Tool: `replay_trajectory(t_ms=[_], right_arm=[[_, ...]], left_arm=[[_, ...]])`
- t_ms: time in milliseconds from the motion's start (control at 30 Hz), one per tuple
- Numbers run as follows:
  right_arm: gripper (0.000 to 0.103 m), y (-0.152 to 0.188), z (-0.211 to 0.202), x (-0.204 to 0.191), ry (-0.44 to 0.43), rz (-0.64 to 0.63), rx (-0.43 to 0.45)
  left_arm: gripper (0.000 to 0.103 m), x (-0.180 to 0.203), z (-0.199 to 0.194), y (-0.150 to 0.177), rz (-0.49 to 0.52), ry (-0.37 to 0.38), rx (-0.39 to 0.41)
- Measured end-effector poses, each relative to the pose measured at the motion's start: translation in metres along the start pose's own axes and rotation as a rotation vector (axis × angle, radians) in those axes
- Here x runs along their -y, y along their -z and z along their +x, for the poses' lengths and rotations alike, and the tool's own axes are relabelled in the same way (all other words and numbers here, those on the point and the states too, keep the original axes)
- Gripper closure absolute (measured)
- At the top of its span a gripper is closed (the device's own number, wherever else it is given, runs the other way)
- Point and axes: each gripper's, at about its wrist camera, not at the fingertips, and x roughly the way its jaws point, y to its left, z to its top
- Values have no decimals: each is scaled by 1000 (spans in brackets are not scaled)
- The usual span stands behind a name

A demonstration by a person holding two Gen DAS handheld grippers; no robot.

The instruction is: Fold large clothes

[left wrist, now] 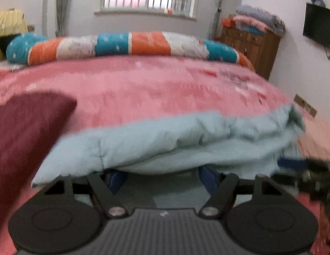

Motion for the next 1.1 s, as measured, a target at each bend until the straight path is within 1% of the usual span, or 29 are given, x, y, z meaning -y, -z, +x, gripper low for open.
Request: replay_trajectory(t_ms=[67, 167, 233, 300, 367, 433, 567, 600, 667, 733, 800, 867, 967, 1000, 1067, 1100], right_arm=[[0, -3, 0, 1, 33, -37, 27], [0, -10, 3, 7, 139, -93, 84], [0, -14, 2, 20, 171, -58, 108], [0, -16, 0, 35, 183, 13, 101], [0, -17, -5, 47, 181, 66, 90], [0, -20, -9, 53, 181, 81, 90], [0, -17, -17, 54, 166, 95, 50], [0, -15, -22, 56, 163, 101, 39], [0, -15, -18, 57, 163, 129, 19], [0, -13, -19, 65, 159, 186, -1], [0, -6, -14, 70, 134, 251, -33], [0, 1, -15, 76, 102, 303, -55], [0, 7, -15, 75, 61, 330, -75], [0, 8, -14, 74, 47, 327, -98], [0, 11, -14, 73, 54, 312, -116], [0, 13, -14, 72, 33, 314, -119]], left_arm=[[30, -4, 7, -22, 0, -30, 63], [28, -16, 17, -56, -49, -81, 147], [27, -24, 22, -70, -75, -121, 172], [27, -32, 23, -74, -79, -164, 163], [24, -42, 18, -65, -105, -187, 160], [24, -53, 11, -49, -135, -208, 138], [24, -73, -6, -8, -204, -214, 75], [24, -77, -12, 3, -221, -219, 63], [24, -85, -21, 21, -260, -218, 52], [24, -93, -25, 33, -297, -202, 34], [24, -99, -24, 46, -333, -188, 7], [24, -104, -21, 55, -368, -166, 3], [24, -106, -12, 63, -399, -119, -14], [24, -105, -9, 67, -398, -95, -23], [25, -99, -2, 71, -390, -58, -51], [26, -97, 1, 73, -388, -36, -63]])
